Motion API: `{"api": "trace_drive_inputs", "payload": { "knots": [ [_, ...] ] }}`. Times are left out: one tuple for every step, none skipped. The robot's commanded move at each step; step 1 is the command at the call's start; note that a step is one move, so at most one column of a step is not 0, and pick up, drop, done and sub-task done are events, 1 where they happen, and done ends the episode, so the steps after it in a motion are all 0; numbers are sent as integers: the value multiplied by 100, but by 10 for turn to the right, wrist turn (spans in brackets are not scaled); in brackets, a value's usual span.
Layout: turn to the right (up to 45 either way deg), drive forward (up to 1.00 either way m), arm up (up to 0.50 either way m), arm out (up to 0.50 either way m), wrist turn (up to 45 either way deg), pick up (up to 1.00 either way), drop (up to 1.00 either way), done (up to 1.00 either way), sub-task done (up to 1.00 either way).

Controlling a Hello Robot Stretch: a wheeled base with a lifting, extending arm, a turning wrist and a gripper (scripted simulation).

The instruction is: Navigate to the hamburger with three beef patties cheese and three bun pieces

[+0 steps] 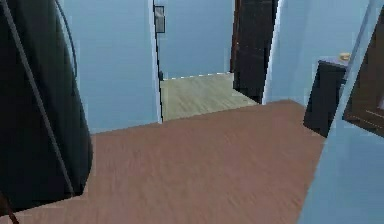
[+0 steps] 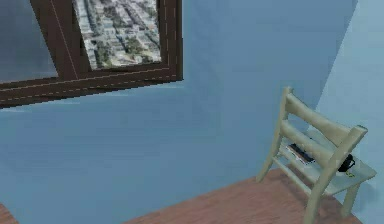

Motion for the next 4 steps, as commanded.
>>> {"api": "trace_drive_inputs", "payload": {
  "knots": [
    [30, 0, 0, 0, 0, 0, 0, 0, 0],
    [-120, 0, 0, 0, 0, 0, 0, 0, 0],
    [0, 90, 0, 0, 0, 0, 0, 0, 0],
    [450, 0, 0, 0, 0, 0, 0, 0, 0]
  ]
}}
